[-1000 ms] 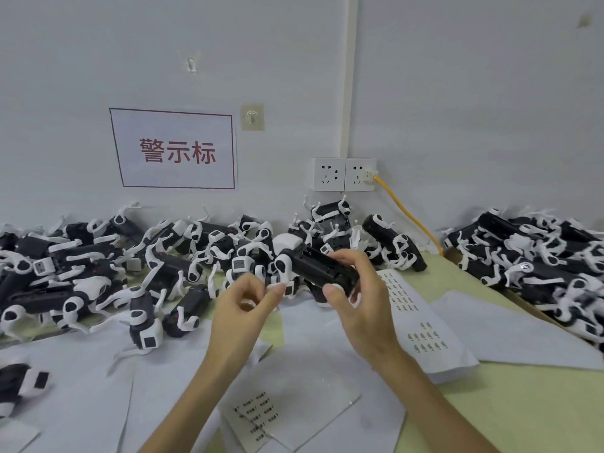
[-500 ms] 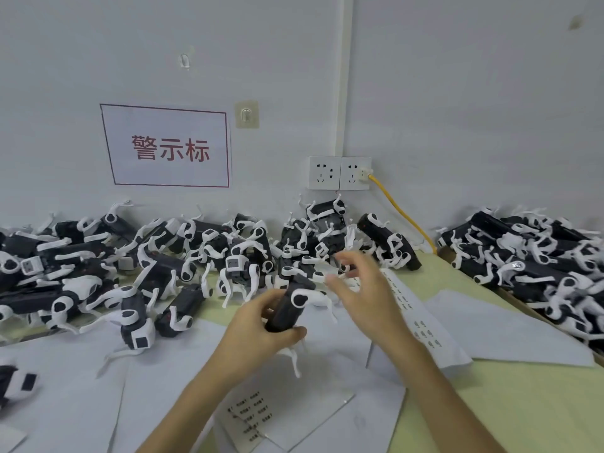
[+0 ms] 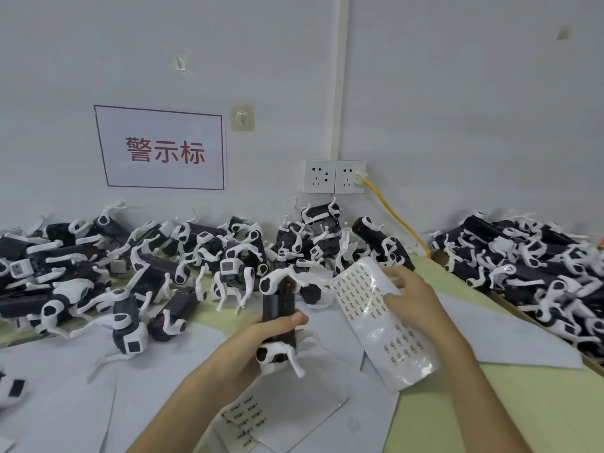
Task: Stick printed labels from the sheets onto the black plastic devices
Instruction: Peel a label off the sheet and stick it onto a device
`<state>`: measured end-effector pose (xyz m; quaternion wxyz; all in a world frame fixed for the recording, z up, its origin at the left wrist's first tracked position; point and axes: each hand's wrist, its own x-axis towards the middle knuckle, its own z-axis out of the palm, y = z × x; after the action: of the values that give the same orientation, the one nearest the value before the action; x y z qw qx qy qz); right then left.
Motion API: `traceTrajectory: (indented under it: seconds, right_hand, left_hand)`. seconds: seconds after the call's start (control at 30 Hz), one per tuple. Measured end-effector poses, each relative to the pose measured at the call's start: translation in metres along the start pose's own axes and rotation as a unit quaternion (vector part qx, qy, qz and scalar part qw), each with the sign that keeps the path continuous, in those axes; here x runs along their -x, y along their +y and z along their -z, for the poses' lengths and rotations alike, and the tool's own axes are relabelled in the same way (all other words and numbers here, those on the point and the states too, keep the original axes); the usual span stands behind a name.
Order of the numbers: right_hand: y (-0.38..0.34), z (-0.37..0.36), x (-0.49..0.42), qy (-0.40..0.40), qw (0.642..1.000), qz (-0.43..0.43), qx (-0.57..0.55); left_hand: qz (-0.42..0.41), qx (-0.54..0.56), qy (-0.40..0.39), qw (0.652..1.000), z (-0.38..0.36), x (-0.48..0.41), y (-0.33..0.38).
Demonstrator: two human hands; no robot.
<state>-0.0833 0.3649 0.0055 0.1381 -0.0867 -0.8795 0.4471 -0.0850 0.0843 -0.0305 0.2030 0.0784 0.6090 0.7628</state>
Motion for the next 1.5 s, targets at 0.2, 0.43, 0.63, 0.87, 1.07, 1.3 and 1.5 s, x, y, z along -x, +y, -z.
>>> traceTrajectory:
  seconds: [0.2,0.43,0.63,0.87,1.07,1.3,1.5]
  right_hand:
    - [-0.003,0.017,0.002,-0.069,0.989,0.012,-0.128]
    - [-0.007,0.014,-0.001,-0.105,0.952,-0.018,-0.287]
    - [-0.017,-0.003,0.005,-0.129,0.941,-0.001,-0.314]
    - [-0.027,-0.02,0.013,-0.099,0.939,0.015,-0.33]
    - [-0.028,-0.023,0.012,-0.075,0.926,-0.011,-0.37]
    - [-0.031,-0.027,0.016,-0.089,0.922,0.015,-0.377]
    - [-0.032,-0.034,0.021,-0.094,0.942,0.09,-0.309]
  left_hand:
    - [0.025,-0.013,-0.076,0.997,-0.01,0.017,0.002]
    - [0.029,-0.01,-0.085,0.996,-0.023,0.027,0.004]
    - [-0.005,0.043,-0.117,0.992,-0.02,0.025,0.002]
    - [-0.012,0.083,-0.111,0.99,-0.016,0.023,0.006]
    - [0.027,0.073,-0.097,0.992,-0.022,0.028,0.003]
    - [0.011,0.15,-0.122,0.981,-0.021,0.025,0.0]
    - [-0.023,0.121,-0.147,0.981,-0.013,0.027,0.005]
